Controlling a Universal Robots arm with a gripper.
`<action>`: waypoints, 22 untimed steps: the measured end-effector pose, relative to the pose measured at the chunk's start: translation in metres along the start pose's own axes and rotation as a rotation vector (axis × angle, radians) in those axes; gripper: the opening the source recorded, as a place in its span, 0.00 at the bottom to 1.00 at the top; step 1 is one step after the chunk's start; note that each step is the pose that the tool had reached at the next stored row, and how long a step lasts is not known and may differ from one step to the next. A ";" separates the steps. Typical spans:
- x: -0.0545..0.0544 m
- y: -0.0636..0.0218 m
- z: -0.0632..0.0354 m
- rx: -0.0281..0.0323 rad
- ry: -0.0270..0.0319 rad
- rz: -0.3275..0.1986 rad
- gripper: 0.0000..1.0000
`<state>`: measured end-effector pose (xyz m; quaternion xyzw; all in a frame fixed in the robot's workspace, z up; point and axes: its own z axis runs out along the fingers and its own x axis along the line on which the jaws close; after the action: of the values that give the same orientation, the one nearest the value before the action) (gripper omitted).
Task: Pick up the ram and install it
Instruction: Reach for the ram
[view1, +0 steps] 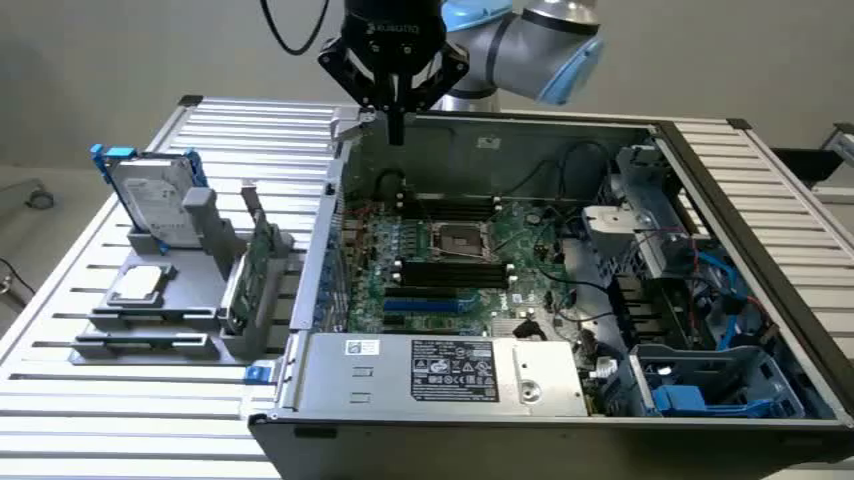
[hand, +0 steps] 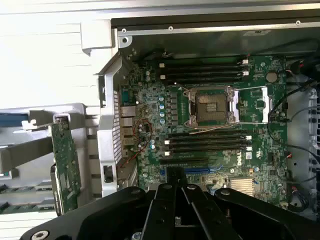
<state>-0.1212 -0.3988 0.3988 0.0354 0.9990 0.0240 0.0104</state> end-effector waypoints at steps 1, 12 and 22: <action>0.000 0.0000 -0.0001 0.0000 0.0000 0.000 0.11; 0.009 -0.0006 -0.0009 0.0003 0.0010 0.000 0.11; 0.055 -0.0040 0.0021 0.0019 0.0054 0.000 0.11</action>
<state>-0.1758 -0.3988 0.3955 0.0354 0.9991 0.0232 0.0076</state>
